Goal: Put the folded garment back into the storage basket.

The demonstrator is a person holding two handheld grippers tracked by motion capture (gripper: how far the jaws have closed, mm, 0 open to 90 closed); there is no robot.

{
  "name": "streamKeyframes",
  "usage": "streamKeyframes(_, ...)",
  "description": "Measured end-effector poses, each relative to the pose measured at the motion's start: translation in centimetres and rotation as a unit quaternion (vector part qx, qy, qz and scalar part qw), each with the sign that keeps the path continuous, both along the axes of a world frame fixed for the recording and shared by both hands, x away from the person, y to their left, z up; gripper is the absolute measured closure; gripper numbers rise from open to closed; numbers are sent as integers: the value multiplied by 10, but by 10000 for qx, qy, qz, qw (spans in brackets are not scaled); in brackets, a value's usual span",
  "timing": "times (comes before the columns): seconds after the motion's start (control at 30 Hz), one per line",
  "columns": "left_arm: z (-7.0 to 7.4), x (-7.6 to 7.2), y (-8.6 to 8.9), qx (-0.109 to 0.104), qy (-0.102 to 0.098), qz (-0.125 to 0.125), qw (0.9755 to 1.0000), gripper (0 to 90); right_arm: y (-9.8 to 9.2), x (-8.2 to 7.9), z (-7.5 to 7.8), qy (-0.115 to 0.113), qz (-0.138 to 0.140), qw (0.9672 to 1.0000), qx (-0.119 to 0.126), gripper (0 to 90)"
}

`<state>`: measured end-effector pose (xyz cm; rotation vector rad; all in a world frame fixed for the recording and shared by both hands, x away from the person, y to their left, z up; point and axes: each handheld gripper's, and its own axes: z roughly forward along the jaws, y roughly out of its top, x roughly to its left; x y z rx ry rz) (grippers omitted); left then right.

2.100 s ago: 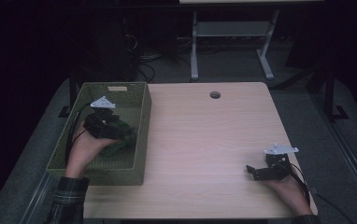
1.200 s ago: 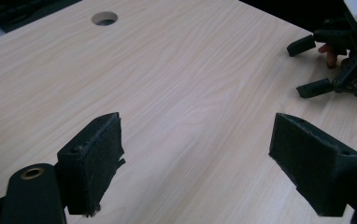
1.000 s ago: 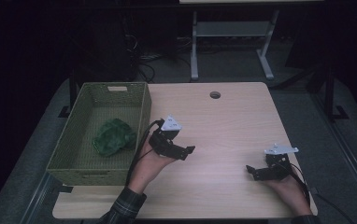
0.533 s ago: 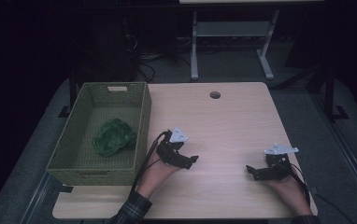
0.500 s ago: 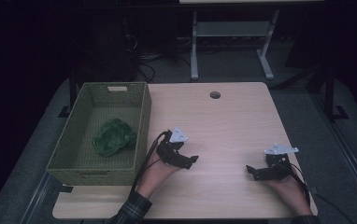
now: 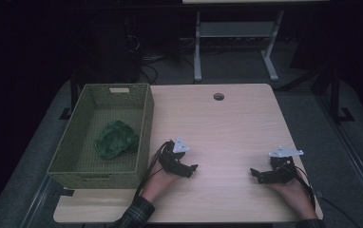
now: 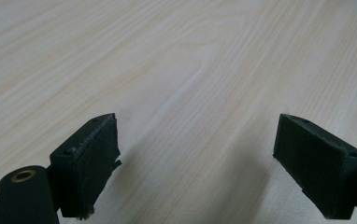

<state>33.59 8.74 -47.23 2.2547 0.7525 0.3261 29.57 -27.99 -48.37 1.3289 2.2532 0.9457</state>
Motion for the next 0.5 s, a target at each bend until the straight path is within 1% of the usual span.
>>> streamKeyframes(0.07, -4, 0, 0, 20, -18, -13, 10000, 132, 0, 0, 0, 0, 0, 10000, 1, 13)
streamKeyframes(0.1, -6, 0, 0, -69, -26, -18, 10000, 128, 0, 0, 0, 0, 0, 10000, 0, 13)
streamKeyframes(0.17, -6, -1, 0, -61, -47, -23, 10000, 129, 0, 0, 0, -1, 1, 10000, 0, 13)
streamKeyframes(0.5, -7, 0, 0, -81, -14, -16, 10000, 129, 0, 0, 0, -1, 1, 10000, 0, 13)
